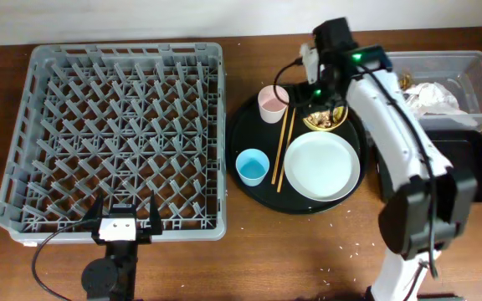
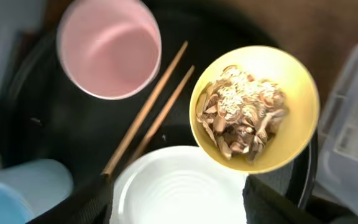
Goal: Sort waste into correct bins and load items into the dishwasher rack
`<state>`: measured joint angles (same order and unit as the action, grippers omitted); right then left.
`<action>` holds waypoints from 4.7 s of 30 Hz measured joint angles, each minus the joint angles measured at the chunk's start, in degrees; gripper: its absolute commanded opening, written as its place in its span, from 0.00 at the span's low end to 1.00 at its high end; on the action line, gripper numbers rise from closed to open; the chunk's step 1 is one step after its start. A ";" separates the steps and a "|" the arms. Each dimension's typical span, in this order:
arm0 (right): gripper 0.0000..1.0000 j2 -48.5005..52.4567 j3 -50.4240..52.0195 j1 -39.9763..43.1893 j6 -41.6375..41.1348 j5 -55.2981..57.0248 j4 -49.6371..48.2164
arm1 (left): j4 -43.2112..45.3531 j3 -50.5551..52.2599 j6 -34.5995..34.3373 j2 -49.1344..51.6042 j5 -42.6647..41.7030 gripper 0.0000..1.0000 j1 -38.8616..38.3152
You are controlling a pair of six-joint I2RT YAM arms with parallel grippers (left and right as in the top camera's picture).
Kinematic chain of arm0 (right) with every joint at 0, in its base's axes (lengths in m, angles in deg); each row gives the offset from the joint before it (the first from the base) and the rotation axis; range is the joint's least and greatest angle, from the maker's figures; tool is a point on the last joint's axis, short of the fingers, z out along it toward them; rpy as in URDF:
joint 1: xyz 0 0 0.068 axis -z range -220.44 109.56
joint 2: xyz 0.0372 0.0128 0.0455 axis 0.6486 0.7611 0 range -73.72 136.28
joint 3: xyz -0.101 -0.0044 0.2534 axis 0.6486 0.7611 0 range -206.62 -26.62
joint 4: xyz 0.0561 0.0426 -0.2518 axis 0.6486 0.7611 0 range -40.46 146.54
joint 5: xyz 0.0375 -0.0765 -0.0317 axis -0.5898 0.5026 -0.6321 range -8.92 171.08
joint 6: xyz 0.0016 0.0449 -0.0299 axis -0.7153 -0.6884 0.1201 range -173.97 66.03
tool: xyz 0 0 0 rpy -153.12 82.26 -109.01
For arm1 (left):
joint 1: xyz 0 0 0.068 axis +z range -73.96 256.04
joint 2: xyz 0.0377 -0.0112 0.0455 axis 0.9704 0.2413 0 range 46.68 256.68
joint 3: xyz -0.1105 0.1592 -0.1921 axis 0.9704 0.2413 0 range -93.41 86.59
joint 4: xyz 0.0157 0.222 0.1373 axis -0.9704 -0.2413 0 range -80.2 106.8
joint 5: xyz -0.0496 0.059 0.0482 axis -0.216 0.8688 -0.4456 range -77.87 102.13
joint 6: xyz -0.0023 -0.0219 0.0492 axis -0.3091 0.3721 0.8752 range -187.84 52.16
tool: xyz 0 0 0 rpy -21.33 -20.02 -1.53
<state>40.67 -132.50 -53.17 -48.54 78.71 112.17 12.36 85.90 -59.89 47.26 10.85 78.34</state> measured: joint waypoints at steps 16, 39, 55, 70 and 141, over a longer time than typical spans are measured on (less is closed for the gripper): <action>0.37 13.09 0.28 -0.02 10.23 2.45 -7.50 | -0.02 0.00 0.00 0.00 0.00 1.00 0.00; 0.04 12.39 -19.76 0.04 9.55 3.23 13.22 | -0.02 0.00 0.00 0.00 0.00 1.00 0.00; 0.04 -9.86 -16.65 4.72 -3.30 -5.51 33.64 | 0.02 -0.02 0.00 0.04 0.00 1.00 0.00; 0.04 -17.81 21.33 36.17 12.41 -38.10 8.48 | -0.02 -0.02 0.00 0.04 0.00 1.00 0.00; 0.04 -4.35 22.82 -3.10 -7.23 13.84 -33.51 | -0.02 -0.02 0.00 0.04 0.00 1.00 0.00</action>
<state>36.32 -109.68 -56.27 -55.78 92.55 78.66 12.33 85.88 -59.89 47.30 10.85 78.34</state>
